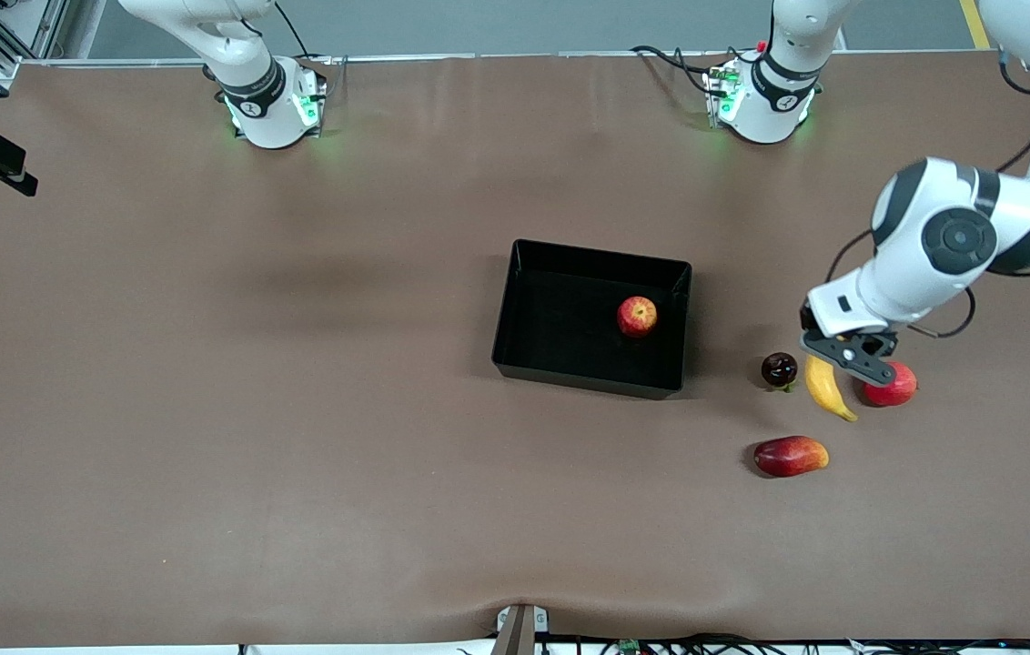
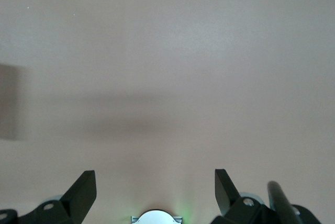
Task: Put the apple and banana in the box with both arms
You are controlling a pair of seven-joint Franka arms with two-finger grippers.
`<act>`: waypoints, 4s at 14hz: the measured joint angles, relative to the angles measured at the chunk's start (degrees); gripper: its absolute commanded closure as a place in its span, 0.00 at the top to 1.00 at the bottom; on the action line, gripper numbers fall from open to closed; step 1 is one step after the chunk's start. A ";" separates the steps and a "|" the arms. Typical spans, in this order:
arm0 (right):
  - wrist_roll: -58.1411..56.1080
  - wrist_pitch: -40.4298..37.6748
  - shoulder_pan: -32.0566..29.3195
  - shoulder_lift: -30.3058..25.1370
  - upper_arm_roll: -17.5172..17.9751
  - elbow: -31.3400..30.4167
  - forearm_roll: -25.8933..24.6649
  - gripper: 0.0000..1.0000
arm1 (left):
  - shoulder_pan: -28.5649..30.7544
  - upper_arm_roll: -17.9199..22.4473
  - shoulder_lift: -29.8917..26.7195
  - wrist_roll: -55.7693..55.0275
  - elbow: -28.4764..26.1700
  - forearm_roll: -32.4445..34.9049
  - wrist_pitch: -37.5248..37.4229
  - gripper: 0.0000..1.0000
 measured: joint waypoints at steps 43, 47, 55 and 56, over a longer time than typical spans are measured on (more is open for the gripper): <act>0.00 -0.20 -0.15 0.21 -0.26 0.41 -0.03 1.00 | -63.02 20.64 30.72 -60.29 24.41 13.71 0.04 1.00; 0.00 -0.20 -0.15 0.22 -0.26 0.41 -0.03 1.00 | -62.43 21.08 30.30 -60.27 26.07 14.17 0.18 1.00; 0.00 -0.23 -0.16 0.66 -0.28 0.41 -0.03 1.00 | -47.41 19.55 14.72 -45.45 28.80 3.14 -9.72 1.00; 0.00 -0.23 -0.16 0.72 -0.28 0.40 -0.03 1.00 | -44.89 19.43 12.33 -42.71 28.85 1.18 -12.12 1.00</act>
